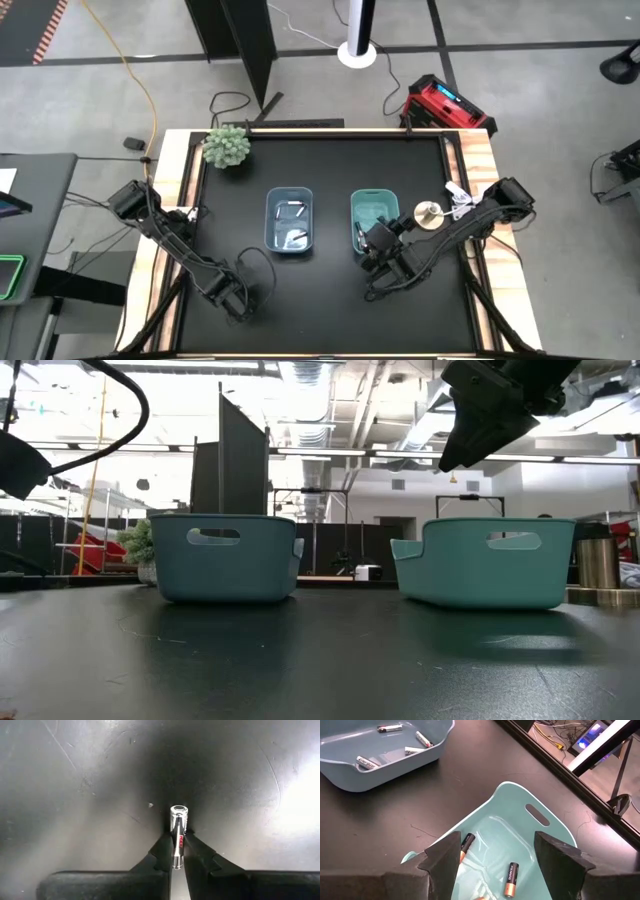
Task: Sort batteries
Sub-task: Put the small silver battery into the blue bin
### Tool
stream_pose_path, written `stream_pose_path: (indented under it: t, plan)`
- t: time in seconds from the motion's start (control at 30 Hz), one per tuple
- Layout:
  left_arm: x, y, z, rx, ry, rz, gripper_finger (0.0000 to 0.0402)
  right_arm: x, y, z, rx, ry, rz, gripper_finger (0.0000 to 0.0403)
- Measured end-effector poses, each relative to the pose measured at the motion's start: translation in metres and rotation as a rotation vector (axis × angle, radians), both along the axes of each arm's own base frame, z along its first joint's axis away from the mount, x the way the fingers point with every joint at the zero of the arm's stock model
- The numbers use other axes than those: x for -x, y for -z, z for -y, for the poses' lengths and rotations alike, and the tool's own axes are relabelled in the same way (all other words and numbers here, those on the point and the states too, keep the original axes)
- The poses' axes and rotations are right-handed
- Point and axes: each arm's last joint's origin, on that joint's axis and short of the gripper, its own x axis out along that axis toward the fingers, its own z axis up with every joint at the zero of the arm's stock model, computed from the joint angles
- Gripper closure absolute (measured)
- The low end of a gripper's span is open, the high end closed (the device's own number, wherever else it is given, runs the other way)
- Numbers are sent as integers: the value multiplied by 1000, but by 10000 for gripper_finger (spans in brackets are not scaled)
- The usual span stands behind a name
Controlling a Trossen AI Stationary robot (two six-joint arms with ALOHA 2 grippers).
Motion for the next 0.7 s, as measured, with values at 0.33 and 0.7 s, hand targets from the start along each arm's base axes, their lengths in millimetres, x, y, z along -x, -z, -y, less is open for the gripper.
stream_pose_path:
  t: [0.33,0.7]
  plan:
    - [-8,-76,-5,-131,50,343,385,0,0,0,0,1,0,133]
    - [-28,-135,-48,-442,112,780,386,-2,0,4,-5,16,8,133]
